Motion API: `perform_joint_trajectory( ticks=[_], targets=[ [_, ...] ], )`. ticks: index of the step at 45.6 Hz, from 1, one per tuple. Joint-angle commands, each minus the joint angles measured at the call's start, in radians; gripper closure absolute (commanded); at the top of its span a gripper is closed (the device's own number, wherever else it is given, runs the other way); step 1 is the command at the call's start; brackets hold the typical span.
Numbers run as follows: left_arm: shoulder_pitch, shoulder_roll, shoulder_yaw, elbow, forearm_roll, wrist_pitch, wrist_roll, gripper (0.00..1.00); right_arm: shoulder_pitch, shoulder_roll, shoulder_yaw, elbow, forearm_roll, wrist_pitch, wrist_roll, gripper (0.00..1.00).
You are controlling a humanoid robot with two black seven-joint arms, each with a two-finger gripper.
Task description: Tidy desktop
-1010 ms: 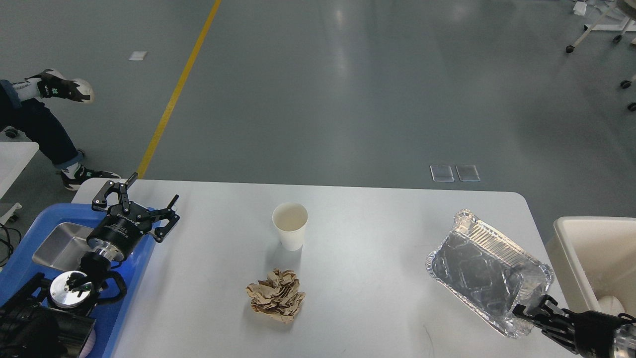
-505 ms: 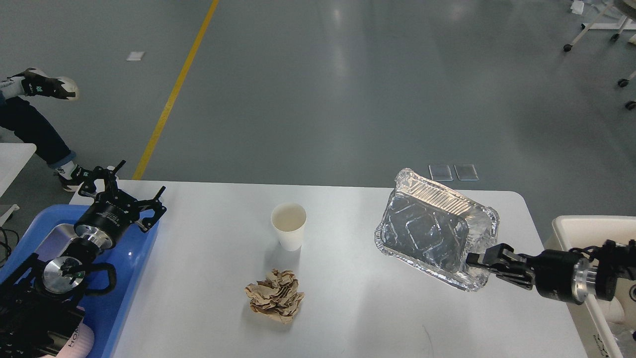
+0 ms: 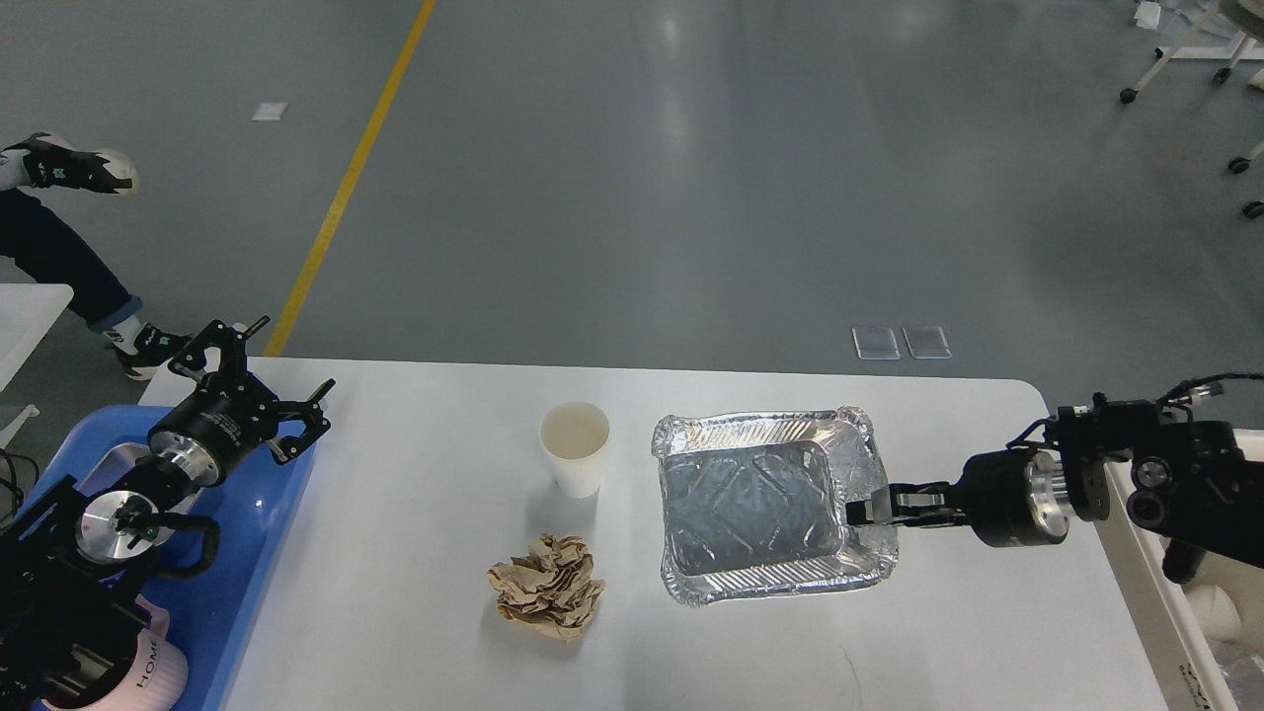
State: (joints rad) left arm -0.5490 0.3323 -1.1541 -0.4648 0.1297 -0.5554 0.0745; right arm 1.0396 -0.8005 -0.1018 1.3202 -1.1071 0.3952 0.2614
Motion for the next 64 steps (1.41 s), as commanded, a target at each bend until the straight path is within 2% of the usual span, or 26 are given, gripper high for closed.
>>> perform_joint_trajectory(
  ticks=[1, 12, 31, 37, 42, 45, 53, 60, 64],
  targets=[
    [0.001, 0.001, 0.001, 0.0, 0.001, -0.001, 0.001, 0.02, 0.045, 0.064, -0.061, -0.073, 0.006, 0.053, -0.014, 1.0],
    [0.001, 0.004, 0.001, 0.0, 0.001, -0.001, 0.001, 0.02, 0.06, 0.112, -0.065, -0.168, 0.085, 0.154, -0.05, 1.0],
    [-0.019, -0.007, 0.001, -0.008, 0.004, -0.017, 0.001, 0.02, 0.048, 0.121, -0.062, -0.184, 0.113, 0.156, -0.05, 1.0],
    [-0.017, -0.01, 0.001, -0.023, 0.013, -0.046, -0.024, 0.02, 0.048, 0.116, -0.062, -0.184, 0.142, 0.149, -0.05, 1.0],
    [-0.002, 0.001, 0.022, -0.067, 0.051, -0.109, -0.076, 0.02, 0.048, 0.112, -0.061, -0.182, 0.153, 0.148, -0.05, 1.0],
    [0.003, 0.019, 0.042, -0.1, 0.114, -0.109, -0.094, 0.02, 0.048, 0.11, -0.061, -0.182, 0.155, 0.146, -0.05, 1.0],
    [0.098, 0.186, 0.066, -0.234, 0.157, -0.097, -0.071, 0.02, 0.05, 0.104, -0.059, -0.182, 0.155, 0.143, -0.05, 1.0],
    [0.219, 0.407, 0.083, -0.406, 0.157, -0.09, -0.059, 0.02, 0.047, 0.107, -0.062, -0.182, 0.155, 0.145, -0.05, 1.0],
    [0.305, 0.565, 0.085, -0.486, 0.157, -0.054, -0.059, 0.02, 0.039, 0.109, -0.065, -0.182, 0.155, 0.145, -0.051, 1.0]
  ],
)
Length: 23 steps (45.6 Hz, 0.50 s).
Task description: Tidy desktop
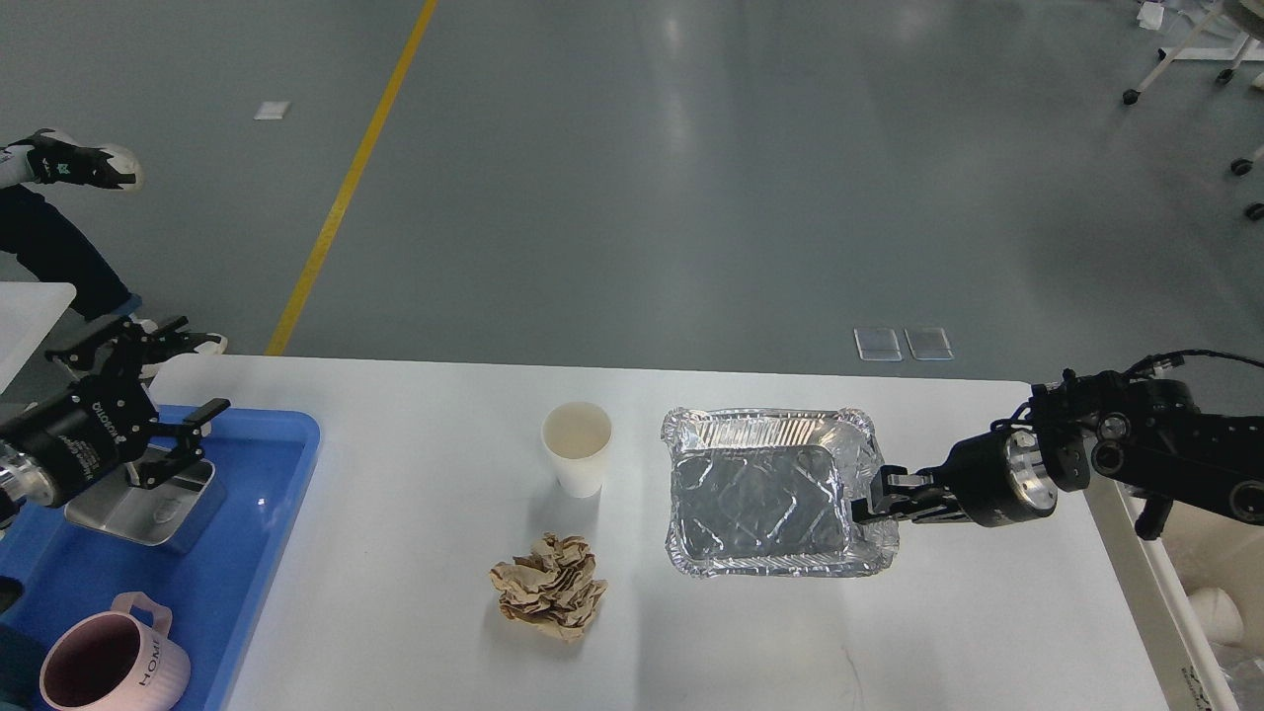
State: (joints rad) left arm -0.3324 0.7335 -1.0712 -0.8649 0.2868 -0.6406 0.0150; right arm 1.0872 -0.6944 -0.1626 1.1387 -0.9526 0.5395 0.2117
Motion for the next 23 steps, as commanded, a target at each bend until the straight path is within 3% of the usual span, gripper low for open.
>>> perform_joint_trajectory(
  ticks=[1, 7, 17, 20, 23],
  targets=[
    [0.102, 0.19, 0.002, -0.089, 0.0, 0.032, 0.0, 0.02, -0.01, 0.003, -0.005, -0.001, 0.0, 0.0, -0.002, 1.0],
    [0.2, 0.375, 0.004, -0.089, 0.0, 0.003, 0.003, 0.02, -0.012, 0.0, -0.003, -0.001, 0.0, 0.0, -0.002, 1.0],
    [0.341, 0.647, 0.0, -0.082, 0.002, -0.134, -0.017, 0.02, -0.009, 0.01, 0.006, -0.002, 0.001, -0.01, -0.002, 1.0],
    [0.361, 0.727, 0.0, -0.072, 0.003, -0.152, -0.043, 0.02, -0.004, 0.013, 0.006, -0.004, 0.001, -0.013, 0.0, 1.0],
    [0.366, 0.834, 0.004, -0.051, 0.038, -0.23, -0.11, 0.02, -0.003, 0.016, 0.006, -0.004, 0.001, -0.013, -0.002, 1.0]
  ],
)
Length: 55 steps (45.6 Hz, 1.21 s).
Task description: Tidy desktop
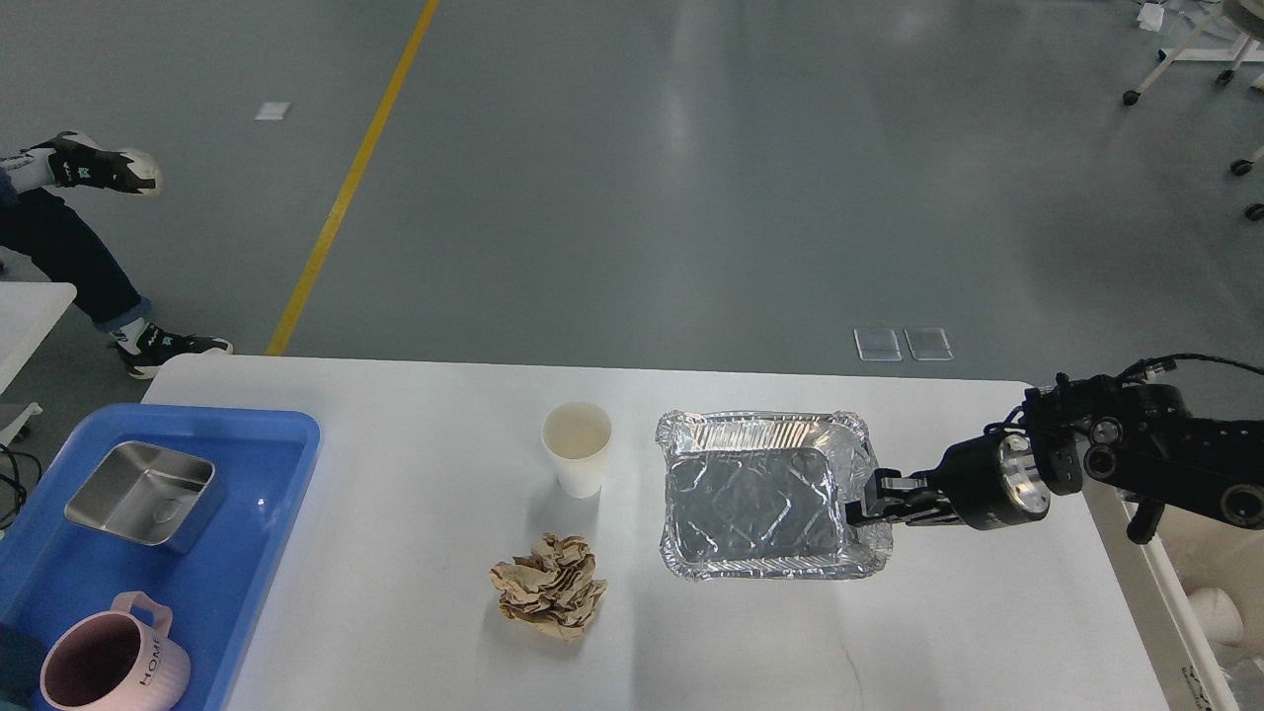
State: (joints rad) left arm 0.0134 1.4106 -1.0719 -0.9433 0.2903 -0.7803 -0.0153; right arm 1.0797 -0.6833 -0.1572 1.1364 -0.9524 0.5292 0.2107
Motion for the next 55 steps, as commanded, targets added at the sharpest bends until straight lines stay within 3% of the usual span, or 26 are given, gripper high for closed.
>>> perform_joint_trajectory(
  ticks=[1, 4, 7, 16, 29, 35, 40, 47, 52, 53, 55],
  targets=[
    [0.019, 0.178, 0.006, 0.034, 0.047, -0.117, -0.1, 0.02, 0.005, 0.008, 0.001, -0.001, 0.001, -0.003, -0.001, 1.0],
    [0.019, 0.237, 0.007, 0.055, 0.076, -0.18, -0.144, 0.02, 0.006, 0.01, 0.002, -0.001, 0.001, -0.003, -0.001, 1.0],
    [0.019, 0.287, 0.009, 0.072, 0.082, -0.18, -0.156, 0.02, 0.006, 0.008, 0.002, -0.003, 0.001, -0.003, -0.001, 1.0],
    [0.008, 0.366, 0.052, 0.097, 0.084, -0.18, -0.155, 0.02, 0.006, 0.01, 0.002, -0.004, 0.001, -0.005, -0.001, 1.0],
    [0.01, 0.355, 0.046, 0.081, 0.092, -0.18, -0.143, 0.02, 0.009, 0.01, 0.002, -0.004, 0.001, -0.005, 0.001, 1.0],
    [0.014, 0.35, 0.04, 0.008, 0.092, -0.177, -0.089, 0.02, 0.011, 0.008, 0.004, -0.004, 0.001, -0.005, -0.001, 1.0],
    [0.011, 0.335, 0.036, -0.123, 0.093, -0.079, -0.028, 0.02, 0.009, 0.007, 0.004, -0.004, 0.003, -0.006, -0.001, 1.0],
    [0.005, 0.274, 0.017, -0.244, 0.109, 0.036, 0.021, 0.02, 0.008, 0.004, 0.004, -0.004, 0.001, -0.006, 0.001, 1.0],
    [-0.018, 0.2, -0.028, -0.327, 0.156, 0.085, 0.127, 0.02, 0.006, -0.001, 0.005, -0.004, 0.001, -0.008, -0.001, 1.0],
    [-0.042, 0.153, -0.045, -0.351, 0.196, 0.098, 0.179, 0.02, 0.005, -0.001, 0.005, -0.004, 0.003, -0.008, 0.001, 1.0],
    [-0.079, 0.096, -0.048, -0.365, 0.243, 0.101, 0.227, 0.02, 0.003, -0.001, 0.007, -0.004, 0.003, -0.008, 0.001, 1.0]
  ],
)
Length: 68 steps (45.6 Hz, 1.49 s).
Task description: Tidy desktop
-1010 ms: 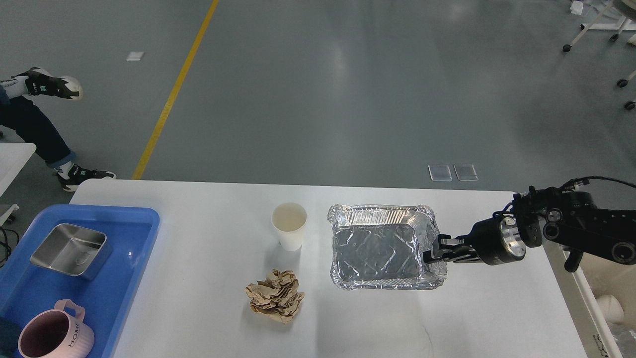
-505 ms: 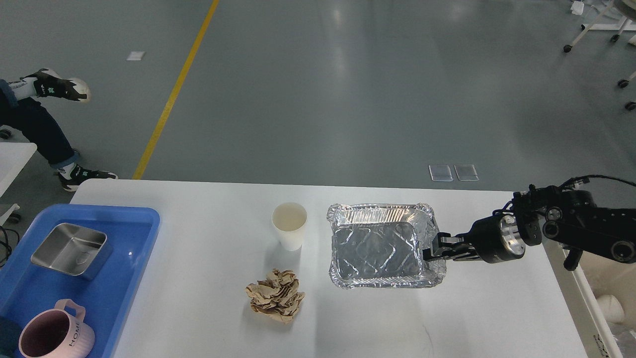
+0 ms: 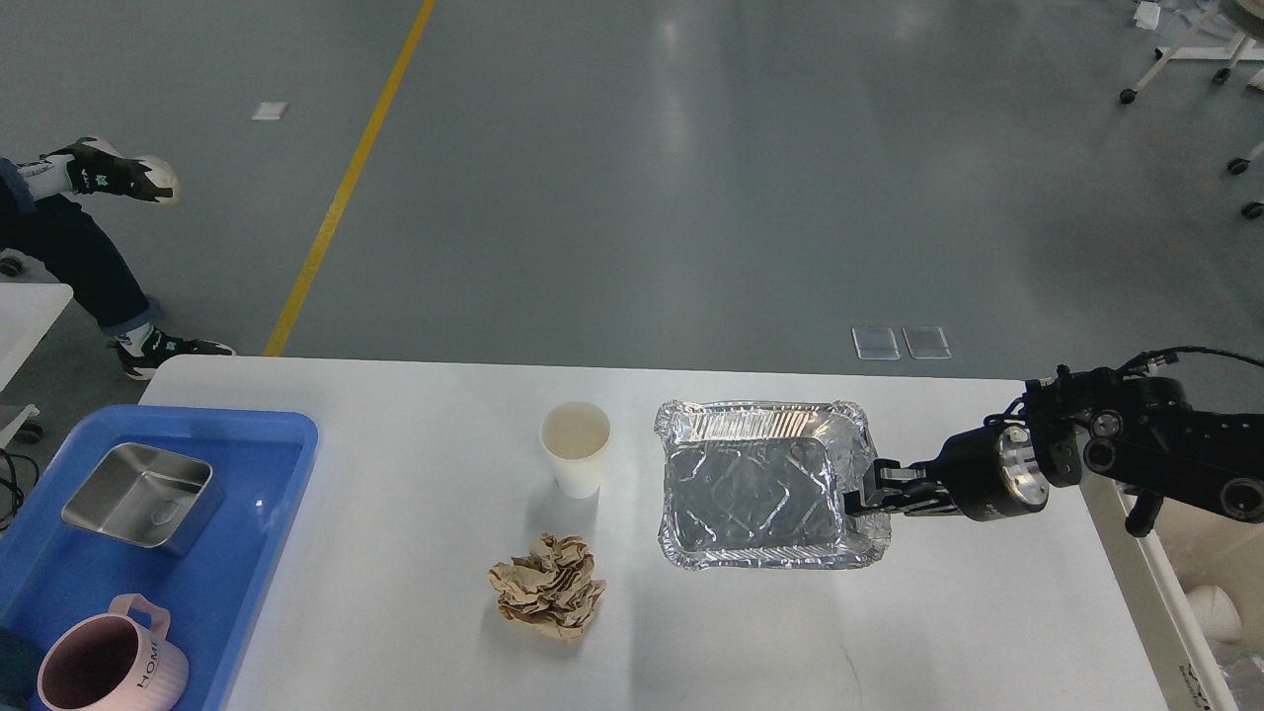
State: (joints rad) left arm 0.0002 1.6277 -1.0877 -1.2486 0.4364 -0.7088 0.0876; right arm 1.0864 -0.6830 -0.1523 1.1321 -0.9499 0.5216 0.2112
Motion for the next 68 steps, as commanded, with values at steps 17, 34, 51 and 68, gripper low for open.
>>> perform_joint_trajectory(
  ticks=[17, 34, 51, 68],
  targets=[
    [-0.339, -0.54, 0.023, -0.054, 0.404, 0.022, 0.277, 0.02, -0.016, -0.007, 0.002, 0.002, 0.0, -0.012, 0.0, 1.0],
    [-0.623, -0.788, 0.233, 0.032, 0.501, 0.032, 0.287, 0.02, -0.029, -0.009, 0.004, 0.003, 0.0, -0.014, 0.0, 1.0],
    [-0.825, -1.049, 0.417, 0.227, 0.565, 0.052, 0.288, 0.02, -0.037, -0.009, 0.004, 0.002, 0.0, -0.023, 0.0, 1.0],
    [-0.89, -1.318, 0.483, 0.432, 0.602, 0.058, 0.305, 0.02, -0.049, -0.009, 0.004, 0.0, 0.0, -0.023, 0.002, 1.0]
  ],
)
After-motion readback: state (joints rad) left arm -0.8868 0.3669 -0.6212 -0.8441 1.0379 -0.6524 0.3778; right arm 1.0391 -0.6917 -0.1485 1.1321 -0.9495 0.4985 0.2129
